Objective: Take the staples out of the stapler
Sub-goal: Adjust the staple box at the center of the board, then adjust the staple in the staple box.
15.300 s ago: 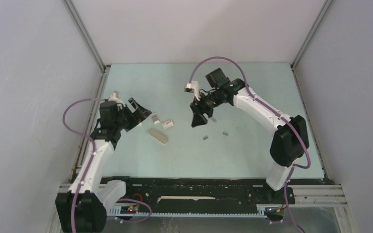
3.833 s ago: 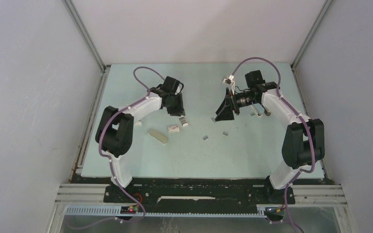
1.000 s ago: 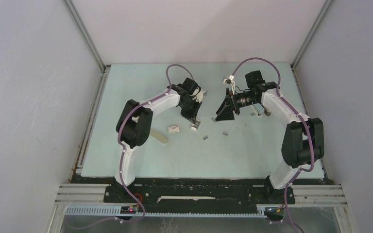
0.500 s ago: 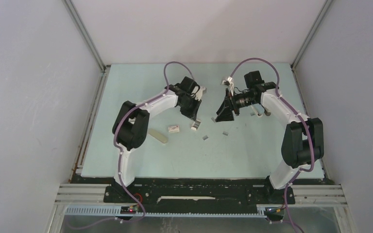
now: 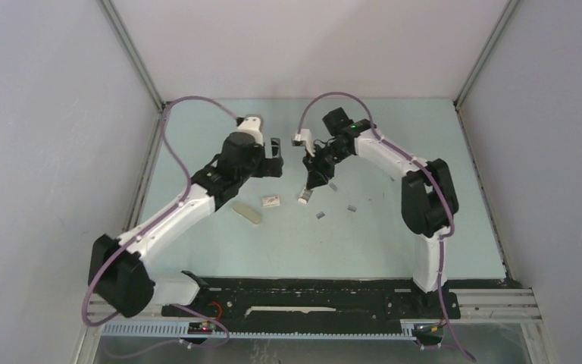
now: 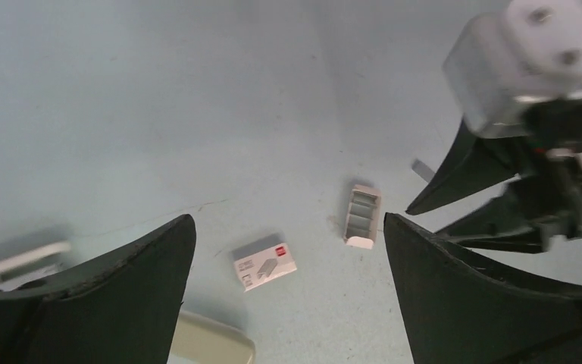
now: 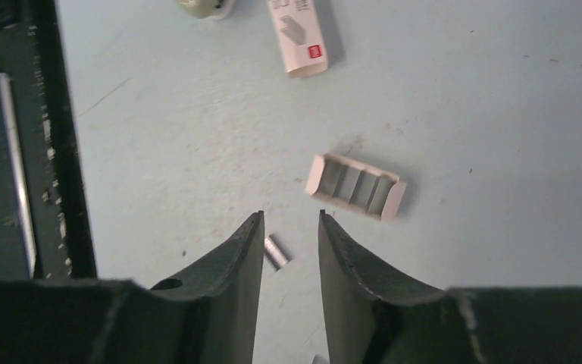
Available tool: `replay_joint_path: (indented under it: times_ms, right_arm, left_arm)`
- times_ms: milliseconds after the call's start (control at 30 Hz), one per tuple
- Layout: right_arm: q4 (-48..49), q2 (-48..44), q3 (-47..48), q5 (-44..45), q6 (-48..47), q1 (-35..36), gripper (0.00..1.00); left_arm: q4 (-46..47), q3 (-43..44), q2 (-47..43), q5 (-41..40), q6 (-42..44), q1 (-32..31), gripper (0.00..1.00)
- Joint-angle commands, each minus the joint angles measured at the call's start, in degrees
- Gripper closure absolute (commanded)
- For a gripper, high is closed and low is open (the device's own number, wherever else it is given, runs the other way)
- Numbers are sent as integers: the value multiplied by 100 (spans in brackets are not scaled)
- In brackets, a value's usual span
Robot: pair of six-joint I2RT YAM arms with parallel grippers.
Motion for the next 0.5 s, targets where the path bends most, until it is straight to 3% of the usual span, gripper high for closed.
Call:
replay_joint_path:
  times_ms: [0, 200, 467]
  right_arm:
    - [-252, 590, 665, 1060, 405, 335, 62]
    - [-341, 1119, 1134, 1716, 678, 574, 73]
    - [-415, 1537, 1461, 2200, 956, 665, 74]
  left_arm:
    - [396, -794, -741, -474, -760, 376, 0]
    - [698, -1837, -1512, -115, -1269, 629, 0]
    - [1371, -2578, -1799, 313, -1793, 798, 0]
